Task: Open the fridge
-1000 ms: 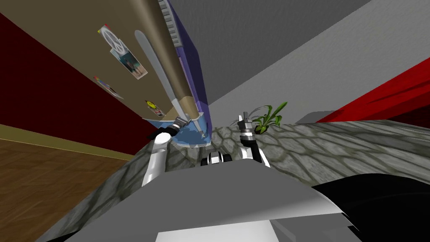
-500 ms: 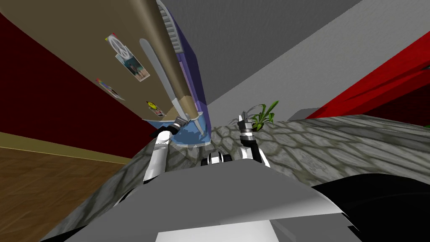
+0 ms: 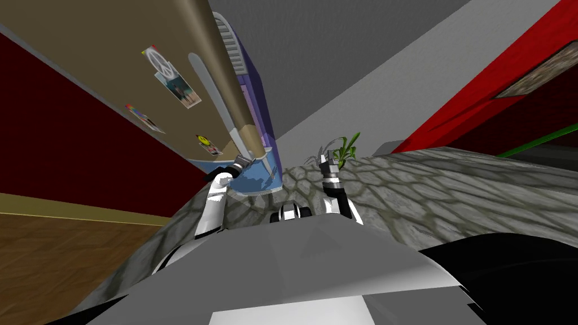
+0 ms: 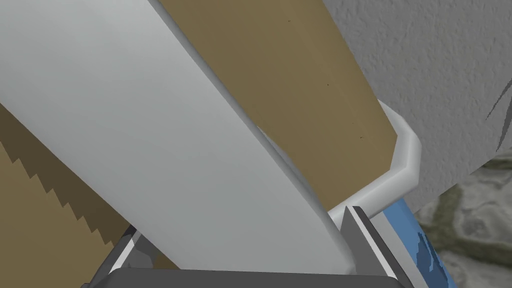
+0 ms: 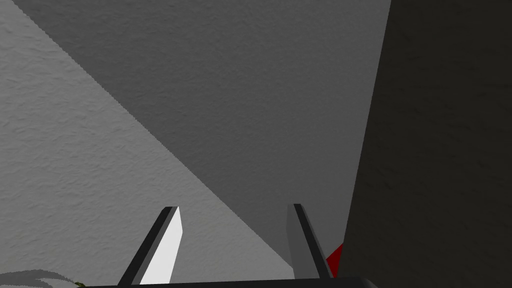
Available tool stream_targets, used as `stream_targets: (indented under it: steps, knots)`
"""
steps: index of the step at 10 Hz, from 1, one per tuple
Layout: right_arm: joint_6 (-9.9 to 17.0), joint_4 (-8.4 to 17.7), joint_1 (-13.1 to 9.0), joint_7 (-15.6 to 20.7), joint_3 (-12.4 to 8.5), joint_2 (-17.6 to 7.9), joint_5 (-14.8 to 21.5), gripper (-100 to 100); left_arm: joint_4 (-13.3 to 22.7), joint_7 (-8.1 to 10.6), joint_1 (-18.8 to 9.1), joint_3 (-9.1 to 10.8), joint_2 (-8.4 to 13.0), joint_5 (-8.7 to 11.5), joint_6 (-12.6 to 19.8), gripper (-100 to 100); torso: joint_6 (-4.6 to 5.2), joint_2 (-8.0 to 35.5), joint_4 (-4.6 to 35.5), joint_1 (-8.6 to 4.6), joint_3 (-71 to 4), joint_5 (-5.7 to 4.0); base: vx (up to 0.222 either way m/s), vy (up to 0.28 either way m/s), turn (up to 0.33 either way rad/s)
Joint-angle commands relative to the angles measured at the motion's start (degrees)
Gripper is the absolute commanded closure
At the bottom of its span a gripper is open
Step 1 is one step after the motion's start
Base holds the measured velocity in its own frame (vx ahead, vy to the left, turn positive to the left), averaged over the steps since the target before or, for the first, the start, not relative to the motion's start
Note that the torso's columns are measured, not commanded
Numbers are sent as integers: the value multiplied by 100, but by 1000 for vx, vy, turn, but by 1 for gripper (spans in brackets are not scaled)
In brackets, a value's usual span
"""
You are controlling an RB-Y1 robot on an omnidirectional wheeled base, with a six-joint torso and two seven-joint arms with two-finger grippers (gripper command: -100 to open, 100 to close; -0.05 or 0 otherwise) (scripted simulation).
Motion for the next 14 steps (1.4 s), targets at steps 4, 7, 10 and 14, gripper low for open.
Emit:
stream_targets:
  steps: [4, 7, 10, 14]
  knots:
    - [0, 0, 5, 0, 0, 2, 0, 0, 620, -37, -267, 77, 162, -25, -354, 100, -29, -37, -1, -50, -17, -16, -58, 21, -9]
    - [0, 1, 0, 0, -1, -1, 0, 0, 998, 19, -683, 23, 349, -117, -640, 100, -3, 101, 28, -18, 69, 2, -252, 119, -293]
    - [0, 0, 5, 0, 0, 1, 0, 0, 1434, 76, -1015, -30, 497, -208, -778, 100, -10, -31, -3, -74, -13, -21, -99, 21, -99]
    - [0, 1, 4, 0, -1, 1, 0, 0, 2093, 132, -1388, -84, 722, -299, -1157, 100, -5, 22, 7, -93, 24, -21, -216, 80, -204]
